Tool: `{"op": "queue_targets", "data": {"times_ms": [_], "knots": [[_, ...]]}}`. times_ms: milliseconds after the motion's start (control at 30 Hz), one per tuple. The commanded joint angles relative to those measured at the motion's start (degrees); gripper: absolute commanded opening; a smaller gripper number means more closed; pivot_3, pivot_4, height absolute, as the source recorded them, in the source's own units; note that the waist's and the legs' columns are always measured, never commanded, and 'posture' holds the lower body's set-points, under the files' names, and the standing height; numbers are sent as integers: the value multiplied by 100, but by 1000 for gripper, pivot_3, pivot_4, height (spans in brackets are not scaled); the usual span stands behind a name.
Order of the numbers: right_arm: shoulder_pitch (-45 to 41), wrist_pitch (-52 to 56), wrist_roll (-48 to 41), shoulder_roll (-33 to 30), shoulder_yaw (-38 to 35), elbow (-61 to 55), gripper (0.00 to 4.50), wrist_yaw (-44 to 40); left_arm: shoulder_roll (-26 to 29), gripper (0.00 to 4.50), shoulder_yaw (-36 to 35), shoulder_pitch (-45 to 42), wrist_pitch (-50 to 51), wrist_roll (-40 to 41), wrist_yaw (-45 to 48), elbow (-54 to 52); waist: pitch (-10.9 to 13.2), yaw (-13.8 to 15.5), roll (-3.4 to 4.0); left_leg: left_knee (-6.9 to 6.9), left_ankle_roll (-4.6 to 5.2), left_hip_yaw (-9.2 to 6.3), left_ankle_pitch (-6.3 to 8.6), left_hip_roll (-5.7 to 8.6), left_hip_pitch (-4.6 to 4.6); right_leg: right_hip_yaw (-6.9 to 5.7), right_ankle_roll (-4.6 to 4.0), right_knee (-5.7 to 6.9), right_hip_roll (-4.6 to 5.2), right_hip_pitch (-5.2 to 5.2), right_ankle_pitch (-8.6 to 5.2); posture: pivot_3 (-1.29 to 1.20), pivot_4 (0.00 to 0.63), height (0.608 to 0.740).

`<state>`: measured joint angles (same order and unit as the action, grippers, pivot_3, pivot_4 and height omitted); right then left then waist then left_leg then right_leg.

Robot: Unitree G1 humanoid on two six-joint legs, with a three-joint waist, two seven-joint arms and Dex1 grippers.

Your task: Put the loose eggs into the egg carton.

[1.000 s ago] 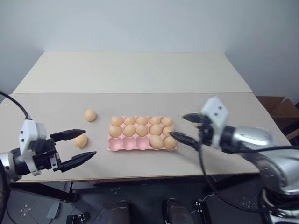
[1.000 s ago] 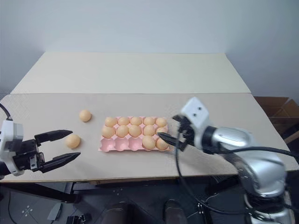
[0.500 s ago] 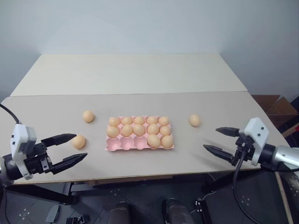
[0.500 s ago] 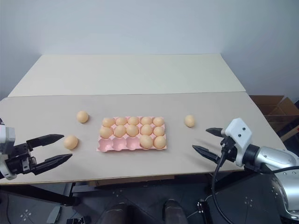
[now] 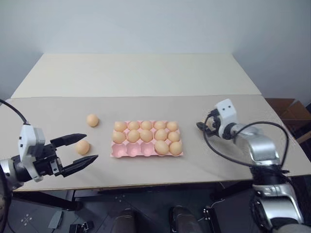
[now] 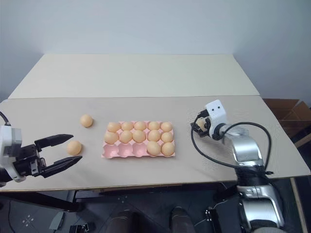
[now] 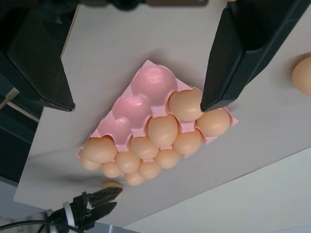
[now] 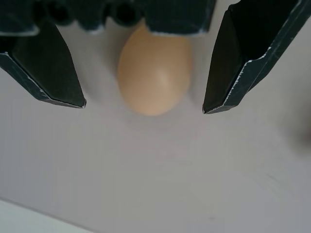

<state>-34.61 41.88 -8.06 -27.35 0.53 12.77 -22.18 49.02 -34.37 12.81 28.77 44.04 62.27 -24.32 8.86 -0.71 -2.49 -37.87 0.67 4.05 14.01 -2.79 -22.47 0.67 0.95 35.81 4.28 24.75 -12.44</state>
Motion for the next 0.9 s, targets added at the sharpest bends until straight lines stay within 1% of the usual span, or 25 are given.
{"op": "queue_targets", "data": {"times_ms": [33,133,200,233,267,367,433,533,567,633,700,767,800,833,900], "knots": [[-176,-113,99,51,12,115,3901,29,-17,4500,-140,69,-98,24,-47,-269,0,-13,0,0,0,0,0,0,-1,1,1,0,0,0,1,0,150,740],[-166,-219,91,87,-35,54,2899,21,-37,4500,-201,174,-120,33,-65,-341,0,-24,1,0,0,1,0,-1,3,3,3,2,0,-1,2,0,150,740],[-155,-60,-19,101,-129,-272,2149,21,-40,4500,-242,227,-123,37,-66,-388,0,-24,2,0,0,1,-1,-2,6,3,3,6,-1,-1,3,0,150,740],[-123,16,-34,89,-128,-525,1921,30,-41,4500,-257,244,-121,42,-70,-410,1,-26,2,0,0,1,-1,-3,7,3,3,7,-2,0,3,0,150,740],[-89,138,-93,93,-139,-835,1848,22,-40,4500,-266,255,-120,48,-74,-428,1,-26,3,0,0,1,-1,-3,8,3,3,10,-3,0,3,0,150,740],[61,770,-449,177,-35,-2242,1848,-123,-19,4500,-297,272,-106,92,-72,-457,1,-30,5,0,0,0,-1,-6,6,4,1,18,-6,7,1,0,150,740],[191,1264,-783,316,205,-3247,1848,-217,1,4500,-305,277,-85,114,-59,-460,0,-42,6,1,0,-1,-1,-12,4,4,-1,21,-11,13,0,0,150,740],[359,1830,-1121,696,799,-4313,1848,-170,64,4500,-307,266,-51,114,-12,-408,0,-50,6,5,0,-5,0,-19,6,4,-4,24,-20,15,-2,0,150,740],[402,1922,-1180,841,1047,-4495,1848,-144,95,4500,-310,245,-36,117,6,-372,0,-45,6,5,0,-7,0,-20,7,2,-6,26,-21,16,-3,0,150,740],[444,2027,-1197,1022,1313,-4622,1848,-70,131,4500,-310,217,-25,118,27,-331,0,-40,7,5,-1,-7,-1,-21,7,-1,-9,28,-21,16,-4,0,150,740],[449,2054,-1132,1195,1615,-4548,1848,39,166,4500,-292,178,-14,118,27,-306,0,-26,6,4,-6,-4,-4,-16,7,2,-10,27,-14,16,-2,0,150,740],[419,1964,-965,1240,2007,-4358,1848,98,188,4500,-276,157,-11,119,22,-296,-1,-10,5,2,-12,-1,-9,-6,8,1,-20,24,-1,15,-8,0,150,740],[407,1931,-912,1274,2121,-4256,2378,116,194,4500,-270,153,-11,119,20,-297,-3,-10,2,0,-12,1,-9,-4,8,2,-25,23,3,13,-11,0,150,740],[380,1883,-841,1270,2242,-4165,2540,125,198,4500,-268,152,-7,120,15,-305,-6,-11,-4,0,-12,3,-9,-3,8,2,-26,21,4,12,-11,0,150,740],[342,1849,-785,1269,2322,-4087,3126,115,199,4500,-277,156,4,124,7,-325,-9,-12,-8,0,-13,5,-9,-4,8,2,-26,19,4,12,-11,0,150,740]]}}
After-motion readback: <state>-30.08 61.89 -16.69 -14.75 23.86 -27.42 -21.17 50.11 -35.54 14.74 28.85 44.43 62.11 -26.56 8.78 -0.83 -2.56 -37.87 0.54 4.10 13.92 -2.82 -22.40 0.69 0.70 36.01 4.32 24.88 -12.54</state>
